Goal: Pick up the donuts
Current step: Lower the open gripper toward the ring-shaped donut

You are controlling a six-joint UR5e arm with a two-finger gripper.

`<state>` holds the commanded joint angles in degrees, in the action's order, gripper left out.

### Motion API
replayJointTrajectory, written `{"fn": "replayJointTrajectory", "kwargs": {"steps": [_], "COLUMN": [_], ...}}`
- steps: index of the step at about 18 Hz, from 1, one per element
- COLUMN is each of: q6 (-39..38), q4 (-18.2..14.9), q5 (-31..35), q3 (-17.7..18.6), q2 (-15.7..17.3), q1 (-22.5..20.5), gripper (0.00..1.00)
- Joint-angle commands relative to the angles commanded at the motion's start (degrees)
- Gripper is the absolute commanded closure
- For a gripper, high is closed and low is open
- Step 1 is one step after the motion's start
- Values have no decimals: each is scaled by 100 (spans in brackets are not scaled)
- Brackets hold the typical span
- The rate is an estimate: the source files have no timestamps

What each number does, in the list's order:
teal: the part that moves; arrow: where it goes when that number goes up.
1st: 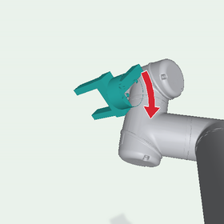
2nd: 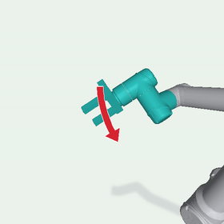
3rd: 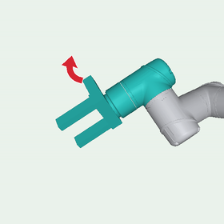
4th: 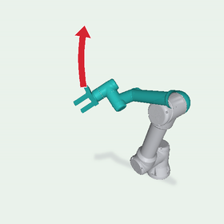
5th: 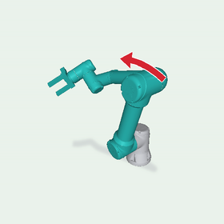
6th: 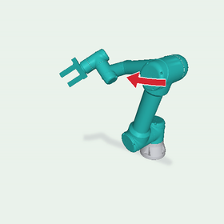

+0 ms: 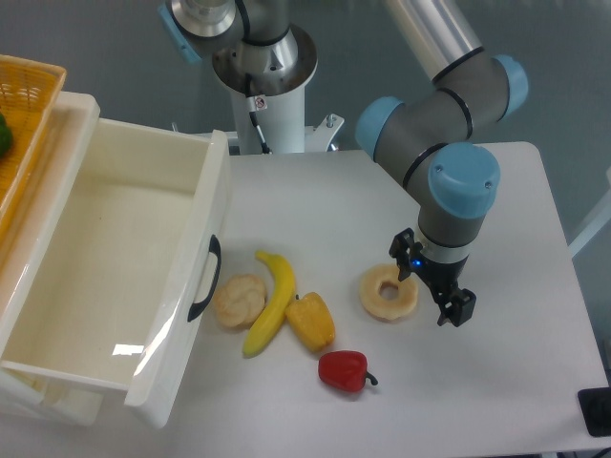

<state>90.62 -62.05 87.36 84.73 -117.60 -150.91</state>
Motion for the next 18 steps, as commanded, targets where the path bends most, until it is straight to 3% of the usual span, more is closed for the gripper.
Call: {"fn": "replayJointTrajectory", "kwargs": {"steps": [9,18], "q6": [-360,-422], "q4": [141,176], "q5": [-88,-97], "q3": [246,440], "q2": [9,-202], "q1": [-53,-79], "gripper": [0,0]}}
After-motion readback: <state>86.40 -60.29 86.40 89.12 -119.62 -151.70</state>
